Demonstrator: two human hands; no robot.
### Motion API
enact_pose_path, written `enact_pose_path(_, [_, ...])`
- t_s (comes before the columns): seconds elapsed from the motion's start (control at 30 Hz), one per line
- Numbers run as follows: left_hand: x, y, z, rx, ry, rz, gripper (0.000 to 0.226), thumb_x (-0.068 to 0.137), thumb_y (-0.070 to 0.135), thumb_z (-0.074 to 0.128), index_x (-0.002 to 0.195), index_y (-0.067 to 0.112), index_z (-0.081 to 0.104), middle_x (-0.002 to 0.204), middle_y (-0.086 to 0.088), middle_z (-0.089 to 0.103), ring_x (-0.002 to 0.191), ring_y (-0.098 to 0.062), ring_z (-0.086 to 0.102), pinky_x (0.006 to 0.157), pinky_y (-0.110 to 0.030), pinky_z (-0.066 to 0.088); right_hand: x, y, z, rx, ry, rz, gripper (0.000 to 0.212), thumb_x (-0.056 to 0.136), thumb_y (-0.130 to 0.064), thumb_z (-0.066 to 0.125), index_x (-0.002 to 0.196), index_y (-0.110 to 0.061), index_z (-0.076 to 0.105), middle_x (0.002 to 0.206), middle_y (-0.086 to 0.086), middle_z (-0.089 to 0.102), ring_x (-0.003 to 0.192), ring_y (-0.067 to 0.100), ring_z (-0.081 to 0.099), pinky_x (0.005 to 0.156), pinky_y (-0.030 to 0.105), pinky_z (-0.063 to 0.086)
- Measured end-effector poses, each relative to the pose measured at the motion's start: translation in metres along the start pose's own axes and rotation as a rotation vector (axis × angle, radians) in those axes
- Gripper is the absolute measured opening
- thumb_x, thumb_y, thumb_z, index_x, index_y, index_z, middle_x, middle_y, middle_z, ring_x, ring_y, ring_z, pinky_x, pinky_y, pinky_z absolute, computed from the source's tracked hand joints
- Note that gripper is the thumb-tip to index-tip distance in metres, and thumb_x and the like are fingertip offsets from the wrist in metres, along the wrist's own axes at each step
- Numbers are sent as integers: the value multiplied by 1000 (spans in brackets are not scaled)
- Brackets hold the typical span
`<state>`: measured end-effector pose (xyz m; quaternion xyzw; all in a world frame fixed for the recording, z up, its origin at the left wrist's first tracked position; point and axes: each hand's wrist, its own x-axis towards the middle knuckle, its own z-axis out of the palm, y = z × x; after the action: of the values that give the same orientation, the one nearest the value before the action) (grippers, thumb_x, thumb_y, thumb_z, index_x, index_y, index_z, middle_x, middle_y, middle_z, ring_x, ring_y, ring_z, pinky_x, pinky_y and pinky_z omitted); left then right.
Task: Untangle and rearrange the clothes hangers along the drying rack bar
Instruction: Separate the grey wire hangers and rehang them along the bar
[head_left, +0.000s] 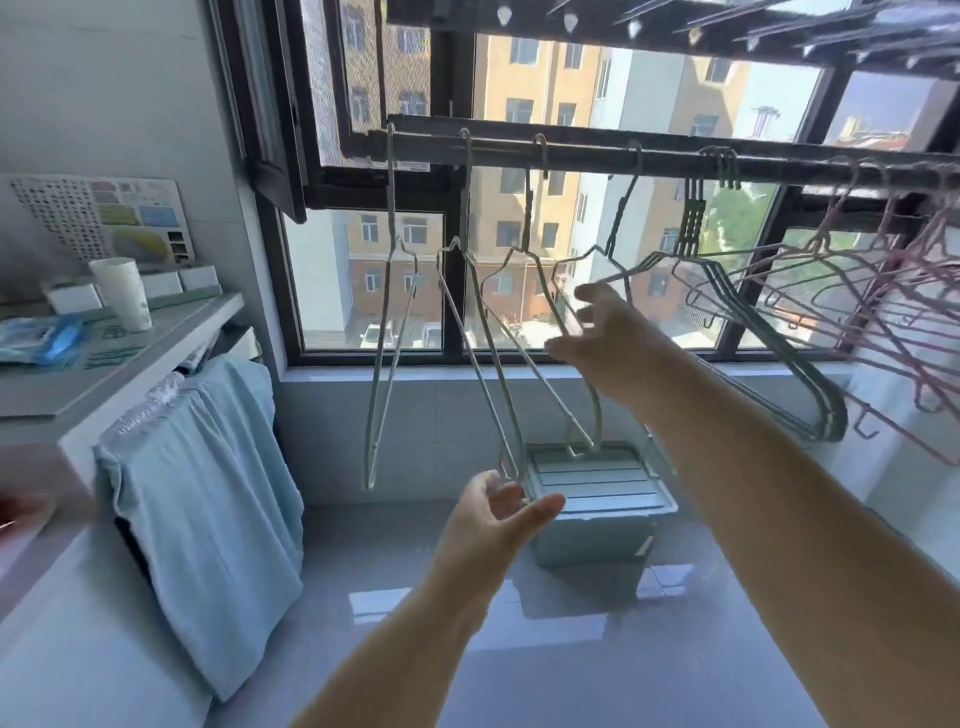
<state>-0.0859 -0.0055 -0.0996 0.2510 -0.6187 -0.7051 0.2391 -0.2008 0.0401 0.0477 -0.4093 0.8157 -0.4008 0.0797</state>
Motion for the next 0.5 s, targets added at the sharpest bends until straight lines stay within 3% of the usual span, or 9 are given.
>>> enact_pose_path(0.1, [0, -1, 22, -264, -29, -64, 67, 57, 43, 81, 110, 10, 55, 107, -4, 63, 100, -15, 61, 87, -25, 51, 6, 17, 9, 207, -96, 140, 48, 87, -9, 55, 133, -6, 39, 110, 14, 59, 95, 25, 59, 91, 45, 50])
enact_pose_path(0.2, [0, 9, 37, -461, -32, -112, 34, 75, 19, 67, 104, 4, 58, 100, -12, 65, 91, -21, 63, 78, -23, 55, 6, 23, 11, 711, -151, 252, 26, 90, 0, 49, 116, 0, 52, 101, 15, 63, 89, 22, 61, 80, 32, 54])
enact_pose_path(0.3, [1, 14, 45, -528, -33, -112, 38, 73, 18, 66, 105, 1, 56, 102, -14, 67, 89, -22, 66, 76, -24, 56, 4, 29, 8, 921, -158, 270, 22, 93, -2, 45, 110, 0, 57, 84, 9, 63, 74, 16, 60, 65, 24, 51])
enact_pose_path(0.43, [4, 18, 56, -552, -8, -100, 33, 76, 15, 65, 105, 1, 56, 94, -13, 69, 84, -21, 66, 77, -25, 56, 2, 34, 4, 981, -156, 260, 24, 95, -8, 45, 110, 0, 61, 70, 5, 60, 59, 12, 54, 52, 20, 47])
enact_pose_path(0.5, [6, 21, 61, -563, 6, -73, 43, 69, 17, 69, 107, 0, 55, 89, -12, 70, 80, -19, 67, 76, -24, 56, 3, 35, 3, 1006, -150, 248, 25, 95, -9, 44, 112, -1, 61, 65, 3, 58, 54, 10, 50, 46, 17, 45])
